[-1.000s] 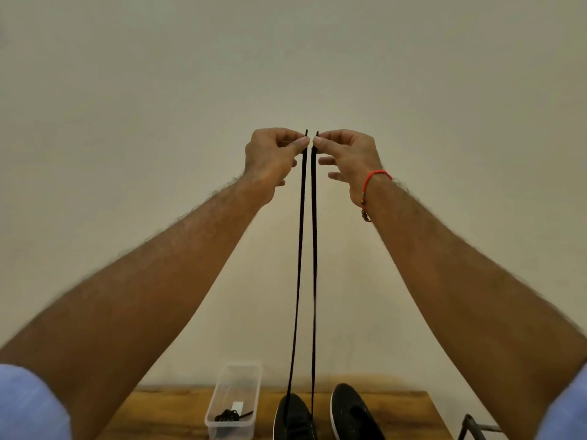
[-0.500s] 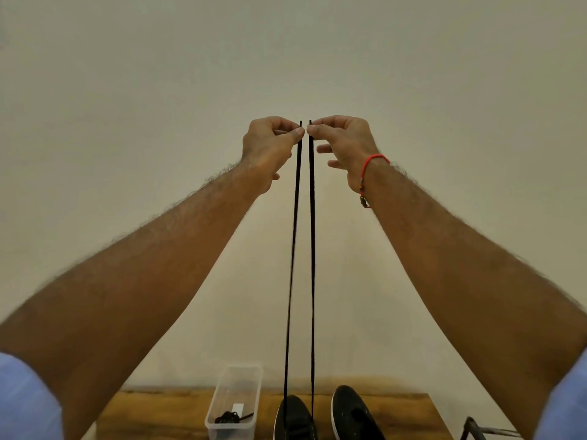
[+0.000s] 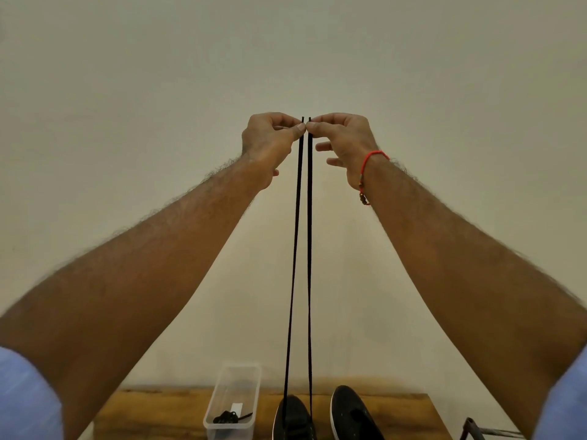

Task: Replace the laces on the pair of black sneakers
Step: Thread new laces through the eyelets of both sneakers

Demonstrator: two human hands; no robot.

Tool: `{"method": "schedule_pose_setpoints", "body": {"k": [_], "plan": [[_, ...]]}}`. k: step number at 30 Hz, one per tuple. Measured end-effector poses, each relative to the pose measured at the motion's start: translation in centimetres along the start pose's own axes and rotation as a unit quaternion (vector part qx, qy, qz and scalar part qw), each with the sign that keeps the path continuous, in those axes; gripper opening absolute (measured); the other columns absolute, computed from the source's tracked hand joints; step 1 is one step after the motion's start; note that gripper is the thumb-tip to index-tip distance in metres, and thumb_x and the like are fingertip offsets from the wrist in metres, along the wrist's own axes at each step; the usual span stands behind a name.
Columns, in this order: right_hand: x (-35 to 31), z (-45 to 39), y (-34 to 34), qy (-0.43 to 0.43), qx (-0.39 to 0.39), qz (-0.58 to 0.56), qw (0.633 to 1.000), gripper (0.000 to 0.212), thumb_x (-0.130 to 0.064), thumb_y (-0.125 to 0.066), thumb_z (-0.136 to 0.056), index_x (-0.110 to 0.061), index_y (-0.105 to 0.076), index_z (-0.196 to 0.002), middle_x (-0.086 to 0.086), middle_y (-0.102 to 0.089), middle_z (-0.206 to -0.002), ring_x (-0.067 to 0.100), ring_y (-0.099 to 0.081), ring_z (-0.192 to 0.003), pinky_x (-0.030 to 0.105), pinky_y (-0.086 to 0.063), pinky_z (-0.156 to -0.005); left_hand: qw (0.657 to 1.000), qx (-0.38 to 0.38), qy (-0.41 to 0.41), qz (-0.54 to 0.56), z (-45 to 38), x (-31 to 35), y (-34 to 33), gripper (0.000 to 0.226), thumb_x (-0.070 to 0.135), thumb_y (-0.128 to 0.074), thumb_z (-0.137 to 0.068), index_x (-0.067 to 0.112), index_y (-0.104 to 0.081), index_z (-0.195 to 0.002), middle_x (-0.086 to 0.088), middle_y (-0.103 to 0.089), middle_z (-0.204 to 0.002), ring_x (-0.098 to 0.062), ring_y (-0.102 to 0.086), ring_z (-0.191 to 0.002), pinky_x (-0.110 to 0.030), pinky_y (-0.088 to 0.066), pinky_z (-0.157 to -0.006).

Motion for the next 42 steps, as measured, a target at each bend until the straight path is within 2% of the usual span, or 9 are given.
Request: {"method": "schedule_pose_setpoints", "body": {"k": [14, 23, 25, 28, 32, 34, 36, 38, 42], "plan": [[0.7, -0.4, 0.0, -0.005, -0.009, -0.006, 1.0, 0.014, -0.03, -0.075, -0.087, -0.023, -0.073, -0.098, -0.008, -0.074, -0.101, 0.017, -0.068, -0.099, 0.046, -0.052, -0.094, 1.0, 0.01, -0.008, -0.012, -0.1, -0.3, 0.0, 0.012, 0.037, -0.075, -0.09, 0.03, -0.075, -0.1, 0.009, -0.07, -0.105, -0.017, -0.066, -0.103, -0.04, -0.058, -0.071], [4.4, 1.0, -0.5, -0.035, -0.04, -0.022, 0.998, 0.013, -0.023, -0.07, -0.091, -0.016, -0.07, -0.102, 0.0, -0.077, -0.097, 0.019, -0.075, -0.089, 0.045, -0.057, -0.092, 0.997, 0.002, -0.055, -0.045, 1.6, -3.1, -0.7, 0.003, 0.029, -0.071, -0.095, 0.029, -0.07, -0.092, 0.008, -0.073, -0.095, -0.008, -0.071, -0.087, -0.016, -0.049, -0.061], [6.3, 1.9, -0.6, -0.057, -0.049, -0.024, 0.997, 0.015, -0.022, -0.07, -0.092, -0.013, -0.069, -0.104, 0.002, -0.078, -0.095, 0.021, -0.076, -0.087, 0.046, -0.057, -0.092, 0.997, -0.011, -0.052, -0.058, 2.4, -4.7, -1.0, 0.003, 0.026, -0.07, -0.096, 0.027, -0.07, -0.093, 0.006, -0.075, -0.092, -0.008, -0.073, -0.082, -0.01, -0.048, -0.053], [9.4, 3.6, -0.8, -0.094, -0.07, -0.035, 0.993, 0.017, -0.019, -0.069, -0.093, -0.009, -0.068, -0.107, 0.008, -0.077, -0.096, 0.025, -0.076, -0.085, 0.046, -0.06, -0.087, 0.994, -0.033, -0.053, -0.094, 3.9, -7.5, -1.5, 0.007, 0.027, -0.069, -0.097, 0.023, -0.072, -0.102, 0.007, -0.075, -0.088, -0.004, -0.073, -0.073, -0.01, -0.049, -0.056], [13.7, 6.8, -1.3, -0.14, -0.094, -0.054, 0.984, 0.02, -0.016, -0.069, -0.094, -0.003, -0.066, -0.109, 0.013, -0.07, -0.091, 0.028, -0.071, -0.07, 0.047, -0.063, -0.072, 0.991, -0.058, -0.037, -0.115, 6.8, -12.2, -2.3, 0.013, 0.028, -0.062, -0.101, 0.019, -0.067, -0.108, 0.006, -0.071, -0.09, -0.008, -0.073, -0.069, -0.026, -0.059, -0.068], [16.3, 8.7, -1.4, -0.159, -0.098, -0.042, 0.981, 0.016, -0.016, -0.069, -0.094, -0.006, -0.068, -0.105, 0.01, -0.067, -0.085, 0.022, -0.061, -0.059, 0.038, -0.06, -0.06, 0.991, -0.074, -0.013, -0.114, 8.7, -14.9, -2.4, 0.014, 0.027, -0.057, -0.104, 0.017, -0.063, -0.111, 0.003, -0.067, -0.092, -0.012, -0.07, -0.065, -0.03, -0.061, -0.061], [19.4, 10.9, -1.6, -0.178, -0.101, -0.015, 0.979, 0.013, -0.018, -0.069, -0.094, -0.009, -0.069, -0.103, 0.006, -0.067, -0.08, 0.017, -0.052, -0.054, 0.029, -0.049, -0.051, 0.986, -0.088, -0.004, -0.143, 10.9, -18.0, -2.6, 0.015, 0.029, -0.056, -0.104, 0.018, -0.063, -0.111, 0.004, -0.064, -0.094, -0.008, -0.064, -0.07, -0.023, -0.055, -0.057], [22.8, 13.5, -1.9, -0.203, -0.114, 0.004, 0.973, 0.012, -0.019, -0.069, -0.094, -0.01, -0.07, -0.102, 0.005, -0.069, -0.078, 0.015, -0.05, -0.052, 0.026, -0.04, -0.047, 0.976, -0.115, 0.005, -0.187, 13.4, -21.7, -2.7, 0.017, 0.033, -0.057, -0.103, 0.02, -0.065, -0.11, 0.008, -0.064, -0.094, -0.002, -0.059, -0.079, -0.016, -0.045, -0.066], [29.7, 19.2, -2.7, -0.259, -0.156, 0.049, 0.952, 0.008, -0.02, -0.068, -0.094, -0.013, -0.07, -0.1, 0.006, -0.072, -0.085, 0.015, -0.055, -0.056, 0.028, -0.042, -0.048, 0.955, -0.187, 0.081, -0.214, 19.6, -29.5, -3.3, 0.016, 0.033, -0.06, -0.1, 0.021, -0.068, -0.107, 0.007, -0.067, -0.097, -0.008, -0.062, -0.093, -0.025, -0.049, -0.081]]}}
Point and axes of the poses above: each hand's wrist, its own z-axis away from the middle knuckle, its own y-axis out of the back of the hand, x = y × z, the point moved 3 cm from there along -z, towards the middle knuckle
